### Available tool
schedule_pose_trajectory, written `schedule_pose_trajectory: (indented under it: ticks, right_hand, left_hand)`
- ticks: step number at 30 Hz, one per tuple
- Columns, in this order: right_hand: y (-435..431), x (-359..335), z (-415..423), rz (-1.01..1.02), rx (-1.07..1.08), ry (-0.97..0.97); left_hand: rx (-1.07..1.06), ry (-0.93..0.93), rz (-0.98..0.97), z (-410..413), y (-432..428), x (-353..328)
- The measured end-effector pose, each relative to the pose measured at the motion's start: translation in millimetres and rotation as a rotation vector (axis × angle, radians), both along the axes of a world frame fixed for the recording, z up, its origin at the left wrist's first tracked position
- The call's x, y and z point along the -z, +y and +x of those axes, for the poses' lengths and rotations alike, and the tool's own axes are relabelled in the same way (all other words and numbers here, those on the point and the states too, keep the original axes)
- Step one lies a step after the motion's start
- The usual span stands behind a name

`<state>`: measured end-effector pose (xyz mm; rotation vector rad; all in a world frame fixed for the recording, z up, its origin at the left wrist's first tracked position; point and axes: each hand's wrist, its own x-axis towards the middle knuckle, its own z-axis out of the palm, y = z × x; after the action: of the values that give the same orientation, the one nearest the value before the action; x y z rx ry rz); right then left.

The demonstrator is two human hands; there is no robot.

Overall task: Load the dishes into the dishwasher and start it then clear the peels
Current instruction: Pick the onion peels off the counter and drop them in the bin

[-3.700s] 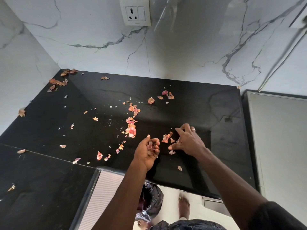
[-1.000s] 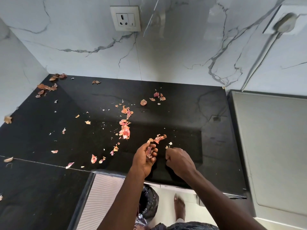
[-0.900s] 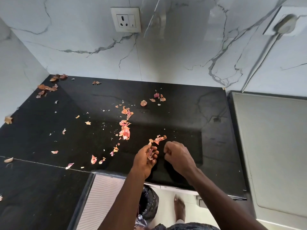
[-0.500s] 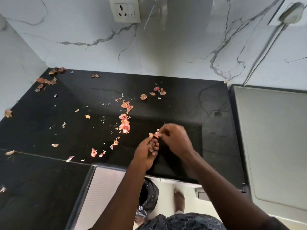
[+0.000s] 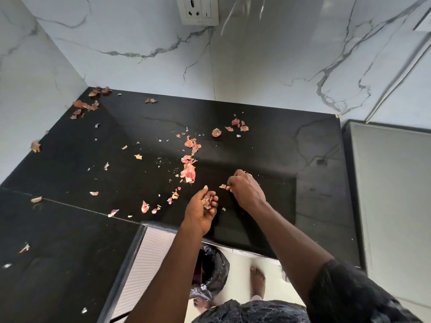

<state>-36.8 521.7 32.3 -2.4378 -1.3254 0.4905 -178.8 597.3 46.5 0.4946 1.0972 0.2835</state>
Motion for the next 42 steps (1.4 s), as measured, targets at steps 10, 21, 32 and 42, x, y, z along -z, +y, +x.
schedule_pose_trajectory:
  ticks: [10,21,32,42]
  right_hand:
    - [-16,-40,-1,0.213,0.045,0.059]
    - [-13,-75,-59,0.106,-0.176,0.188]
    - [-54,-8,-14,-0.061,0.248,0.04]
    - [-2,-10,-32,0.057,0.066,0.049]
  left_hand:
    - [0.042,-0.032,0.01,14,-4,1]
    - [0.039,-0.125,-0.004,2,-6,7]
    - [-0.057,-0.229,-0.125,-12,14,1]
    - [-0.162,-0.289,-0.223,-27,21,-7]
